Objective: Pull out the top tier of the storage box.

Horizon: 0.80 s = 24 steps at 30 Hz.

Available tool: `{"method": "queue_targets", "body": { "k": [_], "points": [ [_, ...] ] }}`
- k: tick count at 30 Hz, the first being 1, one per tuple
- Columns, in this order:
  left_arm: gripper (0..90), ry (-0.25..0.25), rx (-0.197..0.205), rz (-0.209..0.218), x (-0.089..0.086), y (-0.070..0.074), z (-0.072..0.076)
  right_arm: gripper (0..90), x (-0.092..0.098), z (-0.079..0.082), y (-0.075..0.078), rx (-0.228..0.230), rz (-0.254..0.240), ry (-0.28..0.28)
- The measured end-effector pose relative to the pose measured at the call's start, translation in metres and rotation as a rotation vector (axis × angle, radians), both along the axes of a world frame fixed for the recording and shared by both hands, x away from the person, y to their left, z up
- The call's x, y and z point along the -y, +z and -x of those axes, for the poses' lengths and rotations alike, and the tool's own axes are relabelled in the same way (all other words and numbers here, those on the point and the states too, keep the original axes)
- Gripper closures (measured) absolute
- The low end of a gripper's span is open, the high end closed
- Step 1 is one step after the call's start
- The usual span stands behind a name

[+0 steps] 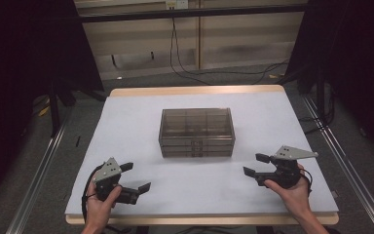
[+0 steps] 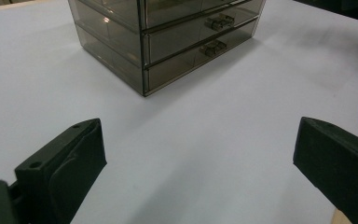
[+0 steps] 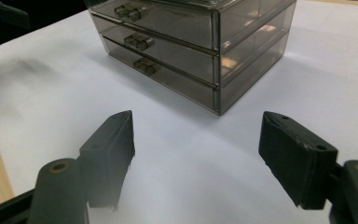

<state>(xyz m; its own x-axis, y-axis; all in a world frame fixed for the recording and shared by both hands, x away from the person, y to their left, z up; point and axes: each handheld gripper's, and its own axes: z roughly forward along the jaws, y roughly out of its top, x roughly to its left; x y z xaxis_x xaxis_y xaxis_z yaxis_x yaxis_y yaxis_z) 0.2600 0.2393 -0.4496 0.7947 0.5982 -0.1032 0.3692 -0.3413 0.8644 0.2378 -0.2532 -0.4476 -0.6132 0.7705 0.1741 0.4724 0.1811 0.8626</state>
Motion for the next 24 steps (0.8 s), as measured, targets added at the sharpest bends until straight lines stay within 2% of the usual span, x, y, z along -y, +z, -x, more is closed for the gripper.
{"method": "queue_targets", "body": {
  "k": [3, 6, 12, 13, 16, 24],
  "points": [
    [2.0, -0.001, 0.010, -0.012, 0.000, 0.000, -0.001, 29.8, 0.001, 0.001, 0.002, 0.016, 0.013, 0.005],
    [2.1, -0.002, 0.003, -0.003, 0.000, 0.000, -0.001, 31.2, -0.002, 0.000, 0.000, 0.023, 0.051, 0.002],
    [2.1, 0.000, 0.003, -0.009, 0.000, 0.000, 0.000, 36.9, -0.006, 0.002, 0.003, 0.049, 0.054, 0.027],
    [2.1, -0.001, 0.003, -0.005, 0.000, 0.000, 0.000, 37.0, -0.009, 0.003, 0.004, 0.056, 0.080, 0.029],
    [2.1, -0.003, 0.006, -0.011, 0.001, 0.000, 0.000, 32.8, -0.012, 0.003, 0.004, 0.056, 0.087, 0.031],
    [2.1, -0.002, 0.003, -0.004, 0.001, 0.000, 0.000, 32.8, -0.021, 0.004, 0.005, 0.070, 0.123, 0.053]
  ]
}}
